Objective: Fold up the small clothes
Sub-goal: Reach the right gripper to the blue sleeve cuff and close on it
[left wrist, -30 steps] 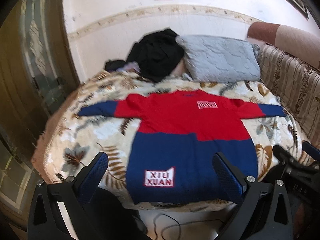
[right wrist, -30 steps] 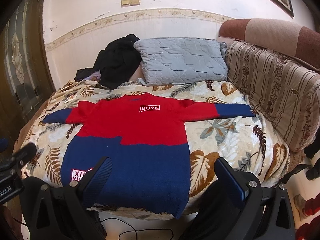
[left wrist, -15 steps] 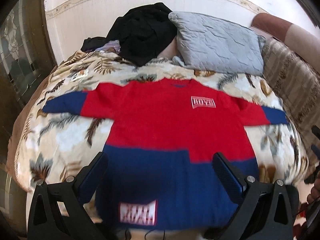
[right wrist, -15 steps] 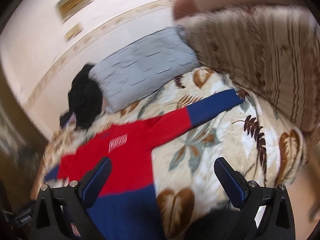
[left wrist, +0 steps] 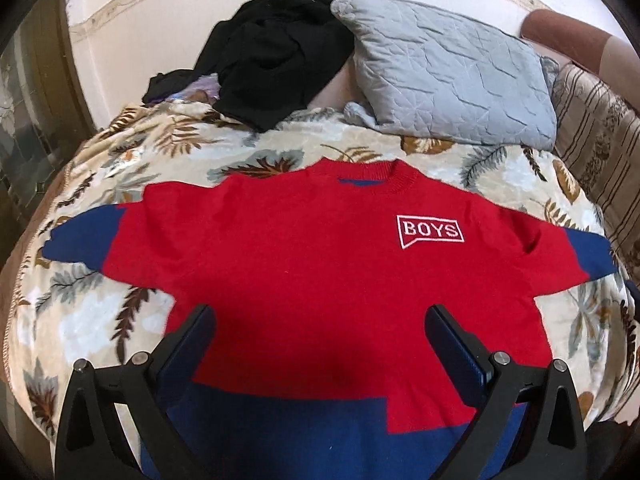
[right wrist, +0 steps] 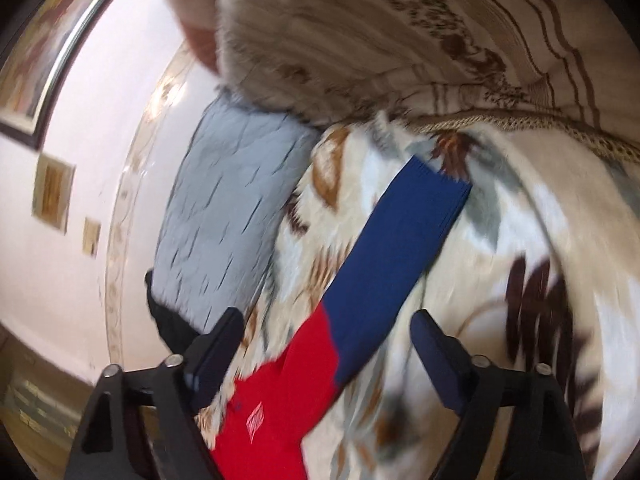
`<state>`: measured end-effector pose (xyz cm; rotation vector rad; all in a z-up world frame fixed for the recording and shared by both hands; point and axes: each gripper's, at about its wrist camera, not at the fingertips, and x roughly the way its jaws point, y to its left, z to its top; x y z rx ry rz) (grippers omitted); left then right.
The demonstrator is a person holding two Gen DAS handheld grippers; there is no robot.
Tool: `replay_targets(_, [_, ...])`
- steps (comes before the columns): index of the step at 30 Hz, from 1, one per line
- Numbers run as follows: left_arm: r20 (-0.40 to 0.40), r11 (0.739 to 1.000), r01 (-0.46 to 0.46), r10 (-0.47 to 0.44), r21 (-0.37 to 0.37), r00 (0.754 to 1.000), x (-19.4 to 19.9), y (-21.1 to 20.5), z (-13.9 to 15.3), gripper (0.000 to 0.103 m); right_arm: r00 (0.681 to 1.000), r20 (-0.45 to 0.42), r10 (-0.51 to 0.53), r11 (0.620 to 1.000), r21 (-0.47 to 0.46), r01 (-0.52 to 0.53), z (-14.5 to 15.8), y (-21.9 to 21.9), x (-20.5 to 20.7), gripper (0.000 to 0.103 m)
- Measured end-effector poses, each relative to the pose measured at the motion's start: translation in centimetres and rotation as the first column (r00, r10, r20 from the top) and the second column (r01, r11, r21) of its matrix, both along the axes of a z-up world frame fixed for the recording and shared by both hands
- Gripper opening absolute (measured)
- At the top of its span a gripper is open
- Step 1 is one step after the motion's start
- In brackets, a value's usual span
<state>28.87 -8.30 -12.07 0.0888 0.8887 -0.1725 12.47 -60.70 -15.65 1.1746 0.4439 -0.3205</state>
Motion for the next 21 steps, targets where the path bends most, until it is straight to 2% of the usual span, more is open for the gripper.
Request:
replay_targets(3, [0.002,1.0,0.02,-0.02,0.005,1.0,0.5,-0.4,-0.8,0.103,0.998,-0.035,-0.055,0.998,0.019,0.056,-1.8,-2.7,1.2,0.079])
replay_targets(4, [0.006,1.0,0.024,-0.024,0.007,1.0,0.5,-0.5,-0.9,0.103,0.997,-0.045,-0.067,0.998,0.017,0.068,-2.2,-3.3,1.4,0.074])
replay_targets(7, [0.022,0.999,0.031,-0.031,0.015,0.999,0.7,-0.7,-1.2,0.103,0.988,-0.087,-0.128,0.991,0.032,0.132,-3.7,-5.3,1.8,0.074])
replay_targets(10, [0.024,0.999,0.03,-0.03,0.019,0.999,1.1,-0.8,-1.5,0.103,0.984,-0.095,-0.15,0.986,0.057,0.155,-4.7,-6.5,2.0,0.07])
replay_targets(14, [0.017,0.999,0.034,-0.035,0.027,0.999,1.5,-1.1,-1.9,0.103,0.984,-0.107,-0.144,0.989,0.022,0.147,-4.7,-7.1,3.8,0.067])
replay_targets(19, [-0.008,0.999,0.032,-0.032,0.043,0.999,2.3,-1.6,-2.7,0.103,0.972,-0.172,-0.158,0.987,-0.005,0.16,-6.0,-7.5,5.0,0.028])
replay_targets(21, [-0.041,0.998,0.032,-0.03,0.055,0.999,3.3,-2.1,-3.3,0.103,0.972,-0.174,-0.159,0.987,-0.014,0.159,-6.1,-7.5,4.9,0.025])
